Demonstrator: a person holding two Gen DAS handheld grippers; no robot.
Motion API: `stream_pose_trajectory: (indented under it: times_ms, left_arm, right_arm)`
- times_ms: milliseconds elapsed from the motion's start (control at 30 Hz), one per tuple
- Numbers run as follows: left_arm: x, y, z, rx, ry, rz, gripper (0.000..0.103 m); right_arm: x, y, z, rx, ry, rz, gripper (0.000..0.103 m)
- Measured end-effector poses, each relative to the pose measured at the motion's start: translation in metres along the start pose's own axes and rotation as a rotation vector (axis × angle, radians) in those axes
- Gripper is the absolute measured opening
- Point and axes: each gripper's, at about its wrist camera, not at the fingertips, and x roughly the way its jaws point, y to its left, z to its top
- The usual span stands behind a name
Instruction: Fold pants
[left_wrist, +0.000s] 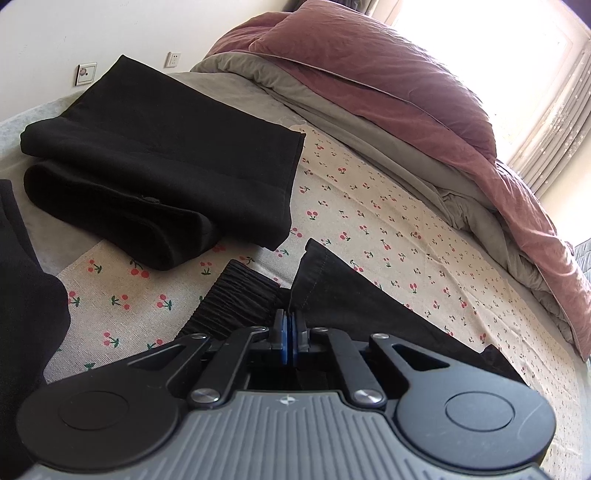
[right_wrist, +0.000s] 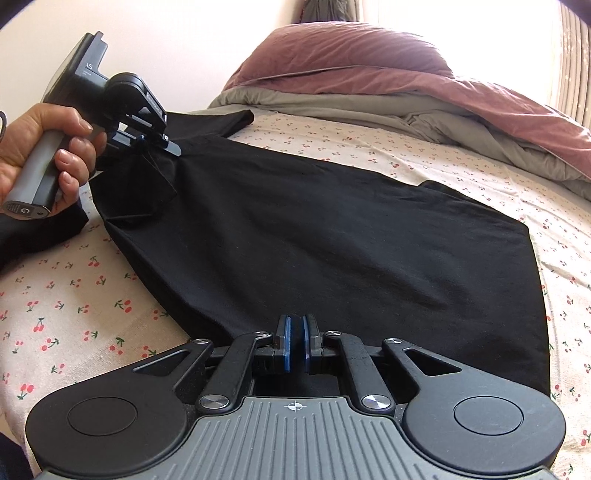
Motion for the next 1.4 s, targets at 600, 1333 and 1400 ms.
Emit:
stream_pose_trajectory:
  times_ms: [600, 1333, 1400]
  left_arm:
    - [-0.033, -0.066, -0.020, 0.233, 0.060, -0.193, 0.026]
    - [-0.063, -0.059, -0.048, 0.504, -0.071, 0.505, 0.054]
    - [-0.067, -0.073, -0.048, 0.511, -0.105, 0.481, 0.054]
  right_arm:
    - [0.002, -0.011, -0.006, 0.064, 0.010, 0.015, 0.026]
    - [-0.026, -0.029, -0.002, 0.114, 0.034, 0.086, 0.032]
    - [-0.040, -0.046, 0.001, 0.163, 0.018, 0.095, 0.032]
